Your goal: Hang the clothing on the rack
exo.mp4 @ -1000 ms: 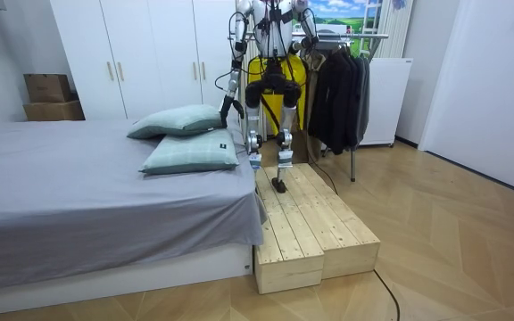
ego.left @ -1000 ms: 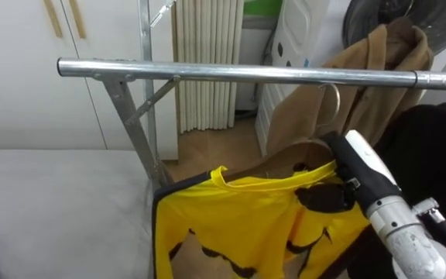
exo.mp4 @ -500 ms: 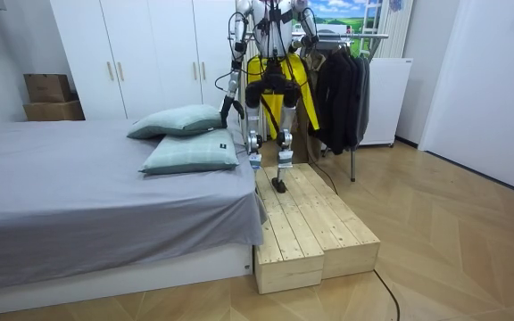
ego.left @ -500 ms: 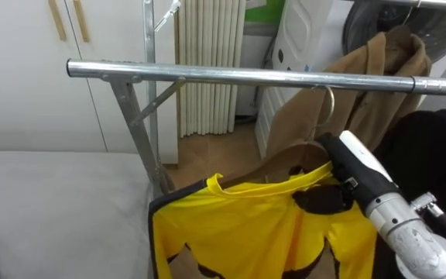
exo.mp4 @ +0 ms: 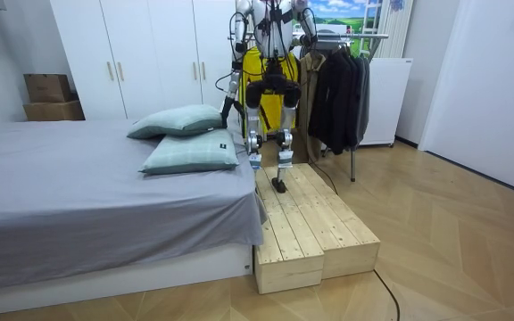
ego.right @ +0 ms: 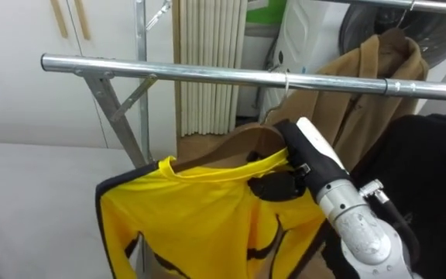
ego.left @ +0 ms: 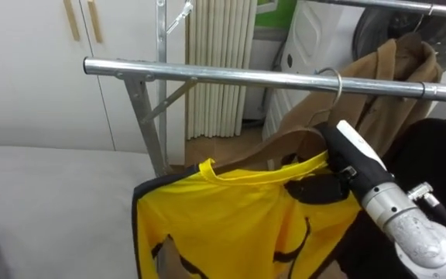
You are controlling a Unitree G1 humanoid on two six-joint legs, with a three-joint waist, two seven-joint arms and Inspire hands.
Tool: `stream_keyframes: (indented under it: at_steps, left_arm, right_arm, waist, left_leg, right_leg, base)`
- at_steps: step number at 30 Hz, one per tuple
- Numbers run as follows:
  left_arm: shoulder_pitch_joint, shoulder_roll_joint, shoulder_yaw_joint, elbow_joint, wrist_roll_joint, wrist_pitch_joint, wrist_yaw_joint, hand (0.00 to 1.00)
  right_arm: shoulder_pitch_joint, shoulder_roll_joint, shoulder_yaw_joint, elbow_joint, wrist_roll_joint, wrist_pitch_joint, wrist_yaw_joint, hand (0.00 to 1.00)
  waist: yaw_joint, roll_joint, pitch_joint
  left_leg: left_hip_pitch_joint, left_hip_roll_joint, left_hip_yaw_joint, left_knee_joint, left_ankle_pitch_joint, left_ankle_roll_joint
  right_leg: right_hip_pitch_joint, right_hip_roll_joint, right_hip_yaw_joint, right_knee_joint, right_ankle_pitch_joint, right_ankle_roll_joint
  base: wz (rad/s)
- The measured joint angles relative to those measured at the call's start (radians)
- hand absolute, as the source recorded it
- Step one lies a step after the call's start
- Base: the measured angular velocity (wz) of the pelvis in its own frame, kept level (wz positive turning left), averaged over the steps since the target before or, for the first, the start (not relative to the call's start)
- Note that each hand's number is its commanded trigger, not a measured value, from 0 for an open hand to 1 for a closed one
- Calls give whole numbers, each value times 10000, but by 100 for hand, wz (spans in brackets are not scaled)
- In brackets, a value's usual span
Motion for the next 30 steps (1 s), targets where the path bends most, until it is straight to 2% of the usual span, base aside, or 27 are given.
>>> stream_keyframes:
  at_steps: [6, 13, 16, 22, 30]
  left_arm:
    - [11, 6, 20, -2, 493, -102, 0, 0]
    - [-14, 5, 13, -21, 624, -107, -2, 0]
    - [-18, 5, 13, -24, 789, -108, -41, 0]
    - [-26, 4, 12, -26, 817, -104, -250, 0]
    - [-71, 5, 14, -61, 821, -110, -377, 0]
  right_arm:
    - [-169, 0, -36, 696, 381, -14, 114, 100]
    - [-711, 0, -38, 1704, 1024, -13, 233, 100]
    - [-711, -1, -38, 1996, 1032, -12, 265, 100]
    - [-747, 0, -37, 2375, 1201, -14, 317, 100]
    - [-1194, 0, -33, 3289, 2030, -28, 313, 100]
  waist:
    - [169, -24, 7]
    - [170, 47, 49]
    - [171, 78, 47]
    - [219, 196, 37]
    - [391, 215, 28]
  left_leg:
    - [108, -4, -234, 1, -37, -5]
    - [114, -1, -471, 6, -62, -9]
    - [73, 9, -532, 3, -65, -15]
    - [84, 12, -531, -4, -69, -23]
    - [187, 9, -530, -33, -70, -23]
  right_leg:
    - [163, 3, -72, -23, -3, -2]
    - [259, -1, -188, -98, 12, -31]
    - [265, -57, -422, -160, 33, -64]
    - [307, -79, -509, -191, 33, -71]
    - [384, -89, -532, -311, 10, -70]
  base:
    - [7]
    - [5]
    - [7]
    - [1]
    - [0]
